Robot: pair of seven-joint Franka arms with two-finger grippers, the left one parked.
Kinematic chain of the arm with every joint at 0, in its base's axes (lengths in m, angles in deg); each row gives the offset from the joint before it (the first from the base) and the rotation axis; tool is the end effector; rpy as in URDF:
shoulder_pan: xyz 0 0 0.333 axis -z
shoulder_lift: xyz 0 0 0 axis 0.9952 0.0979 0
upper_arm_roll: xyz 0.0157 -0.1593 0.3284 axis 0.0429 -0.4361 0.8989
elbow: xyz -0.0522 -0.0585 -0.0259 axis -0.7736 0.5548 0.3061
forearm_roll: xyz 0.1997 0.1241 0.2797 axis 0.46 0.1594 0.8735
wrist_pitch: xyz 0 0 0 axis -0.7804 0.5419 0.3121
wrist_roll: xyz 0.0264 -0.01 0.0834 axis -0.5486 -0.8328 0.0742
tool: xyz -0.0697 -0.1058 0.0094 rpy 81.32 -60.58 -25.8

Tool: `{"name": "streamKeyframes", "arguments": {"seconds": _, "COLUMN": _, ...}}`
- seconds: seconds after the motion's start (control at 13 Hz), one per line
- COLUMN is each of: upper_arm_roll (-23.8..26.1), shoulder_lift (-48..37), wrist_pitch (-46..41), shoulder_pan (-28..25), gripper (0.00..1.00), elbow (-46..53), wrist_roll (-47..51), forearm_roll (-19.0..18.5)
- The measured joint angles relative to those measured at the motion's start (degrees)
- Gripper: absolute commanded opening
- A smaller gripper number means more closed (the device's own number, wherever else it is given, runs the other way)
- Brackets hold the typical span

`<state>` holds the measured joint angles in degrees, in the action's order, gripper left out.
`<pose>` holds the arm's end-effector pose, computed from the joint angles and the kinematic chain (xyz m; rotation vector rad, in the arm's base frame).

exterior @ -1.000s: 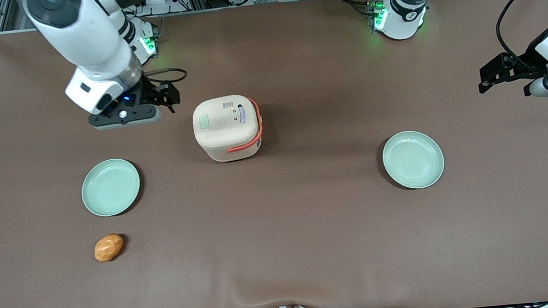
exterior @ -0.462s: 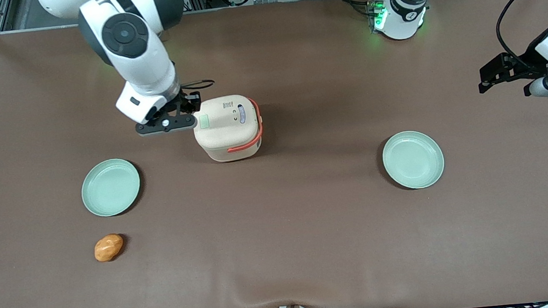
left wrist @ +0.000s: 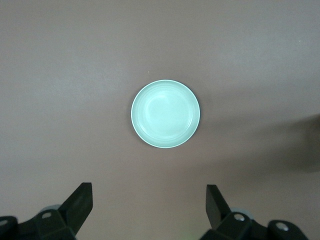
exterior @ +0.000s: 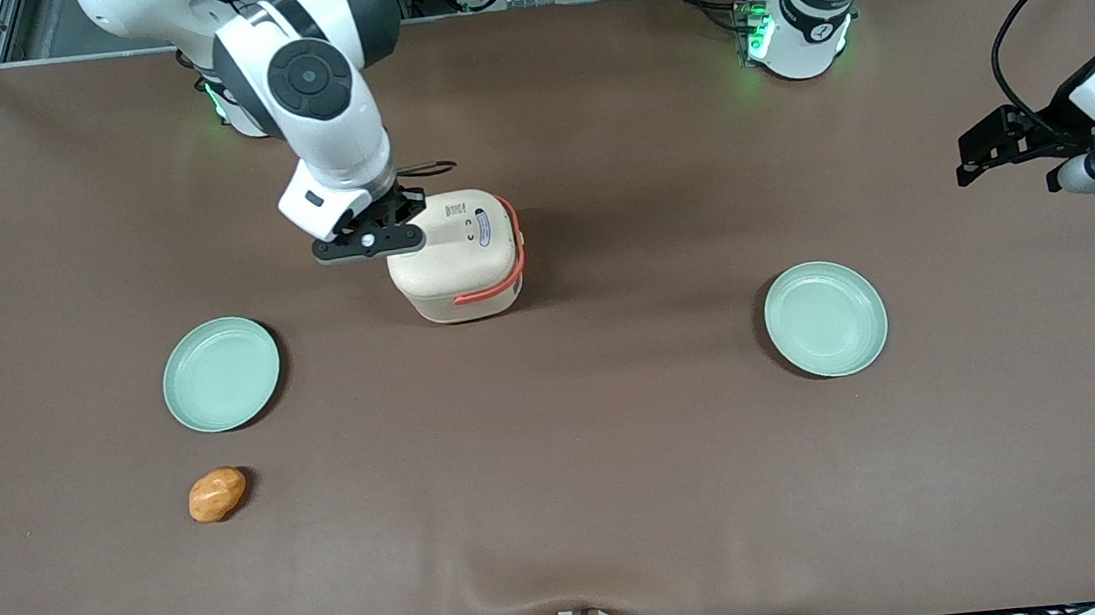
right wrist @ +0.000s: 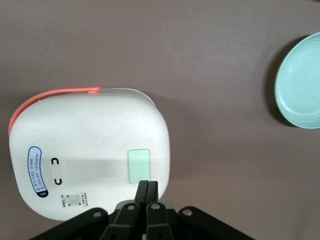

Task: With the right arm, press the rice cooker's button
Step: 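Lower the closed right gripper onto the pale green lid button and press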

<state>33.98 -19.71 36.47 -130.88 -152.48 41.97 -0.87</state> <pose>0.4392 0.3252 0.4671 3.0390 0.1346 -0.1657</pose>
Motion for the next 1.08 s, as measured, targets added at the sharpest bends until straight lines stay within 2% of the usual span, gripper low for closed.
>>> {"name": "streamKeyframes", "arguments": {"seconds": 0.31, "upper_arm_roll": -0.01, "shoulder_lift": 0.68, "wrist_pitch": 3.98, "shoulder_pan": -0.44, "gripper": 0.00, "elbow": -3.47, "wrist_roll": 1.67, "forearm_roll": 0.00}}
{"name": "streamKeyframes", "arguments": {"seconds": 1.08, "upper_arm_roll": -0.06, "shoulder_lift": 3.62, "wrist_pitch": 4.86, "shoulder_pan": -1.70, "gripper": 0.00, "elbow": -3.86, "wrist_roll": 4.57, "forearm_roll": 0.00}}
